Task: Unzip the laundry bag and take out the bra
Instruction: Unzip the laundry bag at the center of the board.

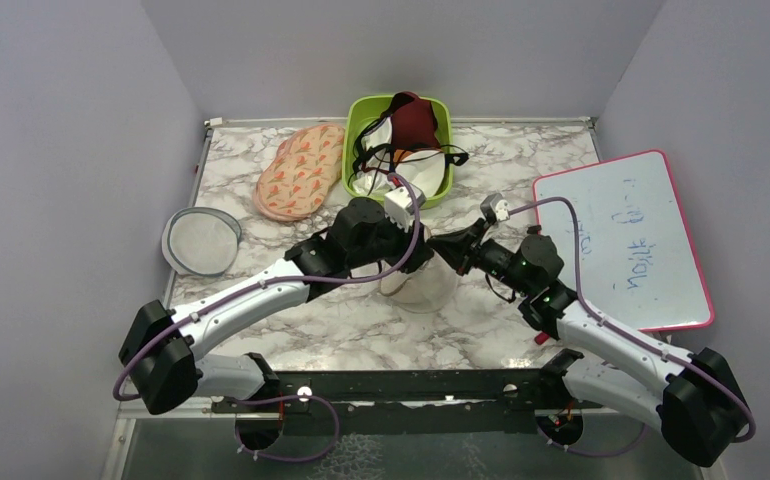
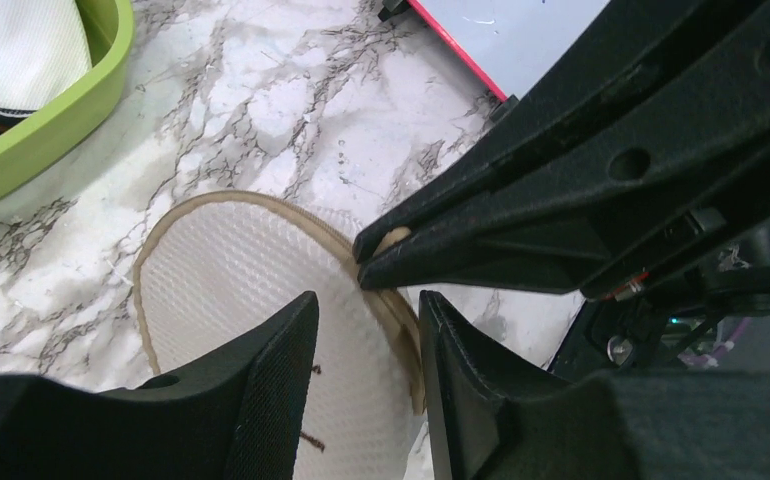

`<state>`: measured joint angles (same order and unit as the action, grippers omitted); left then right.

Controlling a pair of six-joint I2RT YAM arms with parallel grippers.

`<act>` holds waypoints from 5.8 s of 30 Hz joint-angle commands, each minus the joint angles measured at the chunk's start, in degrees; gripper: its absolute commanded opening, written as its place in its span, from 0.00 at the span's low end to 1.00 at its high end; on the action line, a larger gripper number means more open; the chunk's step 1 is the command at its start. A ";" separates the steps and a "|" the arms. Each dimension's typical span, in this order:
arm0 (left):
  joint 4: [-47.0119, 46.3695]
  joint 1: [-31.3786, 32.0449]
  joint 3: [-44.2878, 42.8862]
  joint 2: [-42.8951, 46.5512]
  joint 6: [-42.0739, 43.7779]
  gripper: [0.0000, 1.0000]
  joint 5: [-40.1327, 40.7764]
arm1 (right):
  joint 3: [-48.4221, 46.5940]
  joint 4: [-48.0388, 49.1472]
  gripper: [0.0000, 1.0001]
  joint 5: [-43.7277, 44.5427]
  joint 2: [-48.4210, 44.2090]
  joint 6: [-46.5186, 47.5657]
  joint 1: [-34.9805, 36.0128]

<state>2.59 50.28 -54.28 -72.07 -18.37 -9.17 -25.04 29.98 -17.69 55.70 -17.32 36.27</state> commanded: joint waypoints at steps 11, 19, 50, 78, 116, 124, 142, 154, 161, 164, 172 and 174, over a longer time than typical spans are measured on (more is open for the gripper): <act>-1.38 0.08 -0.82 -0.80 -1.79 0.09 -0.94 | -2.58 -2.63 0.01 -1.60 0.09 -1.11 0.00; -0.38 0.10 -0.25 -0.71 -0.70 0.16 -2.69 | -3.10 -2.85 0.01 -2.52 0.49 -1.63 -0.06; -0.04 0.08 2.83 4.79 7.33 0.00 -7.14 | -3.65 -2.84 0.01 -1.22 1.76 -5.33 -3.19; 2.14 0.09 -2.17 0.07 0.46 0.40 -10.72 | -6.58 2.47 0.01 -36.47 4.90 -7.50 -19.40; 4.21 0.43 -4.80 1.05 11.76 0.00 -12.01 | -4.41 9.68 0.01 -34.78 9.84 -23.60 -23.81; 3.16 0.55 -3.16 2.74 12.16 0.00 -12.57 | -5.08 17.30 0.01 -37.29 18.43 -26.89 -26.78; 1.10 0.61 -5.68 -1.81 3.53 0.34 -11.14 | -8.58 9.75 0.01 -42.10 9.72 -17.90 -22.77; 6.15 1.66 -9.72 -3.81 5.25 0.16 -3.18 | -7.39 6.04 0.01 -40.20 5.77 -16.68 -19.88; 6.41 1.99 -8.92 -1.78 7.07 0.00 -2.95 | -6.11 3.08 0.01 -33.72 4.71 -18.51 -19.92; 6.05 2.23 -8.01 -0.34 7.91 0.00 -3.83 | -6.31 2.53 0.01 -32.13 5.68 -20.06 -19.97; 6.11 2.54 -6.50 3.12 8.78 0.00 -4.11 | -3.64 10.59 0.01 -33.99 10.79 -26.85 -24.25; 6.06 2.62 -6.08 3.74 8.64 0.00 -4.01 | -3.41 12.25 0.01 -35.46 13.21 -28.28 -25.72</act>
<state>9.34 52.31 -61.19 -71.66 -10.52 -13.56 -29.80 37.06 -52.18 65.32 -41.56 13.02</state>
